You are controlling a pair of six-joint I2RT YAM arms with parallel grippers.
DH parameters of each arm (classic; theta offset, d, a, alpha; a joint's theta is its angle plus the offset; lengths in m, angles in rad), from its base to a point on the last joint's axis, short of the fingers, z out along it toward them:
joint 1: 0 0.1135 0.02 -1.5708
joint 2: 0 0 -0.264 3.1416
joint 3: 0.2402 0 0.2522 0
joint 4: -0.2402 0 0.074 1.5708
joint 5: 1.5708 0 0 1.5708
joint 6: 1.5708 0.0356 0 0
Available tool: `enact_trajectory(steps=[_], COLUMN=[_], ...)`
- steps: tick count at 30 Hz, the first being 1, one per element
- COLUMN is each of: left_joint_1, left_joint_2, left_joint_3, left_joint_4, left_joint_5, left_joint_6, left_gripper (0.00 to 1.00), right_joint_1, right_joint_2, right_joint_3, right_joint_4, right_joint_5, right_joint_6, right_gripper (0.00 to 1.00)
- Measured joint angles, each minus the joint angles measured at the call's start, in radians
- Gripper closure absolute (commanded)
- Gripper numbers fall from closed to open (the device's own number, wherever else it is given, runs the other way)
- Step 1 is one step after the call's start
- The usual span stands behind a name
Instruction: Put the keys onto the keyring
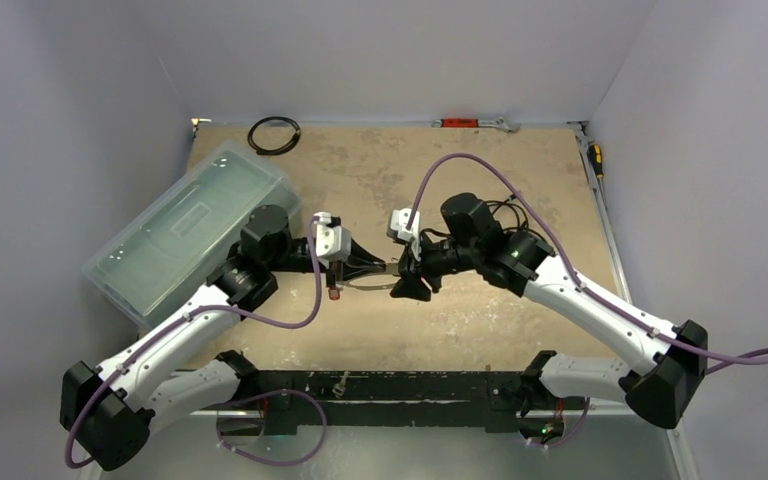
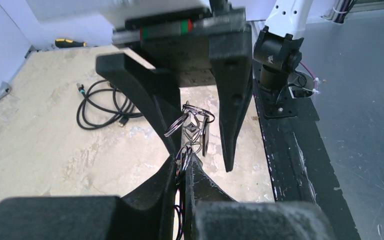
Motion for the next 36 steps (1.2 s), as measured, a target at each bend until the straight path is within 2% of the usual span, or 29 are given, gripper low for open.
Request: enact_trajectory(steps=[4,6,8,12,13,14,15,16,18,20,21,22,23,27,36], left_joint_1=[0.000,-0.001,-0.001,-0.001,-0.002,-0.002,-0.002,-0.002,-0.005,-0.005,-0.006,-0.006,-0.006,-0.008,-0.008], left_joint_2=[0.010,0.016,0.021,0.032,0.035,0.038,0.040,0.043,0.045,0.048,0.048,0.049,0.048,0.035,-0.101], left_joint_3=[0.033,0.038,0.038,0.038,0.038,0.038,0.038,0.038,0.040,0.043,0.044,0.048,0.051,0.075,0.109], left_joint_4=[-0.016,-0.028,-0.039,-0.059,-0.060,-0.060,-0.059,-0.057,-0.051,-0.051,-0.049,-0.048,-0.043,-0.052,-0.096], left_joint_5=[0.012,0.021,0.028,0.042,0.045,0.048,0.049,0.053,0.051,0.045,0.042,0.037,0.031,-0.035,-0.310], left_joint_6=[0.016,0.023,0.028,0.038,0.039,0.039,0.038,0.037,0.035,0.028,0.021,0.011,0.011,-0.022,-0.175], left_gripper=[1.00,1.00,1.00,1.00,1.00,1.00,1.00,1.00,0.89,0.57,0.36,0.21,0.14,0.04,0.01], right_joint_1=[0.000,0.000,0.000,0.002,0.002,0.002,0.002,0.002,-0.002,-0.005,-0.005,-0.005,-0.002,0.002,0.002], right_joint_2=[0.007,0.011,0.010,-0.011,-0.024,-0.037,-0.048,-0.055,-0.057,-0.055,-0.055,-0.055,-0.055,-0.070,-0.135], right_joint_3=[0.000,0.000,0.000,-0.008,-0.017,-0.024,-0.031,-0.033,-0.034,-0.034,-0.034,-0.036,-0.038,-0.054,-0.055], right_joint_4=[-0.022,-0.022,-0.016,0.041,0.066,0.083,0.100,0.116,0.129,0.132,0.132,0.130,0.130,0.133,0.129], right_joint_5=[0.001,0.001,0.000,-0.002,-0.005,-0.010,-0.014,-0.016,-0.016,-0.015,-0.016,-0.020,-0.019,-0.016,0.039], right_joint_6=[-0.006,-0.007,-0.006,0.005,0.010,0.014,0.018,0.022,0.038,0.039,0.039,0.036,0.035,0.036,0.032], right_gripper=[0.66,0.65,0.60,0.65,0.73,0.91,1.00,1.00,1.00,1.00,1.00,1.00,1.00,1.00,1.00])
